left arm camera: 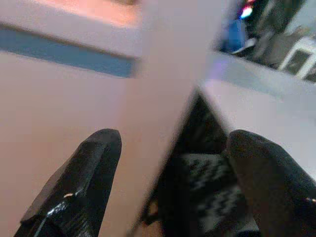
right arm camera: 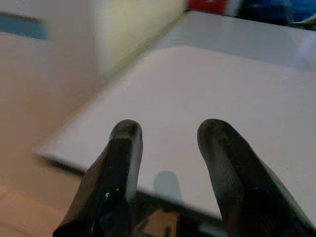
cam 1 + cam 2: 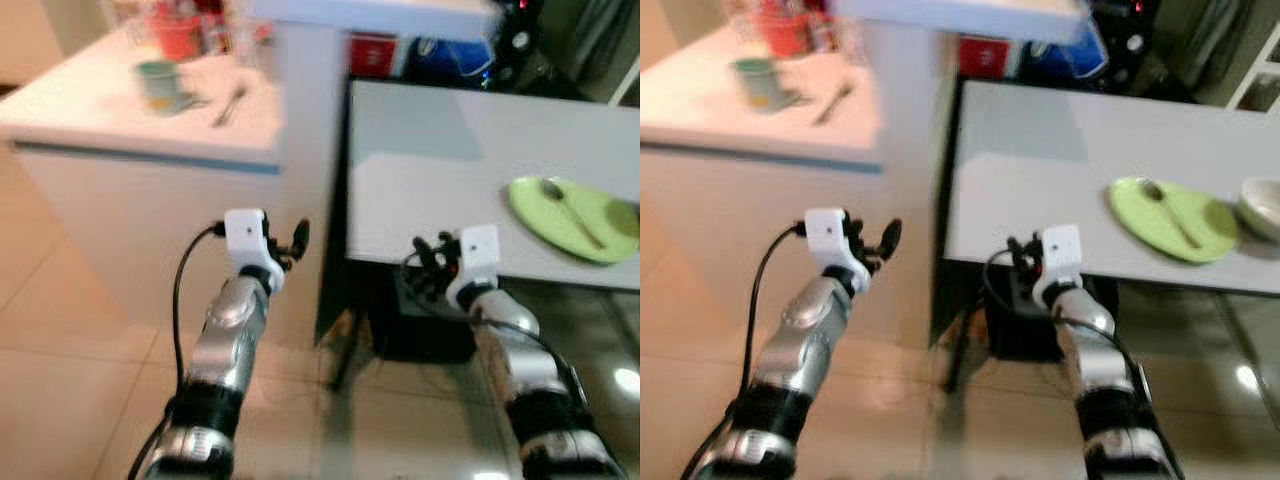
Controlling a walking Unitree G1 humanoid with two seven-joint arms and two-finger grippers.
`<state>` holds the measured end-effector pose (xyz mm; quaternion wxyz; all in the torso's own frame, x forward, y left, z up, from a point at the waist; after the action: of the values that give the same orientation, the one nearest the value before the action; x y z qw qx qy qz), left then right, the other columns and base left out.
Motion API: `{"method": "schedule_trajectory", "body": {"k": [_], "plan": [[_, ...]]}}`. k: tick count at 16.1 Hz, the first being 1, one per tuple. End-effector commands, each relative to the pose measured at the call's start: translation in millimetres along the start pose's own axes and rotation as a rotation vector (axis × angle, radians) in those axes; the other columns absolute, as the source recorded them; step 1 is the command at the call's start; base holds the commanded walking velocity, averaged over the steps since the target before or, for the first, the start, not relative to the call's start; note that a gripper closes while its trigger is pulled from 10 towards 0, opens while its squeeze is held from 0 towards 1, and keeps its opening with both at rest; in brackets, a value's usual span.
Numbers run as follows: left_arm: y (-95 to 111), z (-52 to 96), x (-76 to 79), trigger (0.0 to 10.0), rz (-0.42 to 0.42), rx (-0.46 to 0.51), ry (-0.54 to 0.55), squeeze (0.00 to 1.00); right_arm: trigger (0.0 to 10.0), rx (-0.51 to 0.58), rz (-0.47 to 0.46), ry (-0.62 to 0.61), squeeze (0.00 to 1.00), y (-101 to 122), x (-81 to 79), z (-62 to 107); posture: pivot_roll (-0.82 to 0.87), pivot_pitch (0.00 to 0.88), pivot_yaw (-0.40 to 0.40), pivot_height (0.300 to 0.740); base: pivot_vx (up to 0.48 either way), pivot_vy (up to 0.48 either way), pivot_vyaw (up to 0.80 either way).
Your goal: Setting the table
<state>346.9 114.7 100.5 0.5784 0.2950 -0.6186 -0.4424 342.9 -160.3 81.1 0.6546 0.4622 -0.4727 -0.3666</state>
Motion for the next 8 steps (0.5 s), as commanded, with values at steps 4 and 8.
{"method": "schedule_trajectory", "body": {"k": [4, 8], "plan": [[3.9, -2.4, 0.7, 10.0, 0.004, 0.006, 0.006, 0.0, 10.0, 0.011, 0.012, 0.0, 0.0, 3.0, 1.6, 0.5, -0.02, 0.0, -0.033, 0.74, 0.0, 0.48, 0.0], [3.9, -3.8, 1.8, 10.0, -0.002, 0.003, 0.004, 0.0, 10.0, 0.01, 0.014, -0.001, 0.0, 2.9, 2.5, 0.7, -0.03, 0.0, -0.032, 0.74, 0.0, 0.48, 0.0]]}}
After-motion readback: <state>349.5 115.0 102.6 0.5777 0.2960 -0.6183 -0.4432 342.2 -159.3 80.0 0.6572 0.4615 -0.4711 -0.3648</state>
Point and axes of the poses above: a point about 5 cm out from each wrist's last joint towards the gripper, its own z axis pointing back from the gripper into the wrist, its own y axis along the axis of the wrist's last joint, x = y × z, the point moved 2 cm from there along -z, pointing out of the wrist towards the gripper, and after that the axes turned 15 degrees about z, right-handed, at the moved point
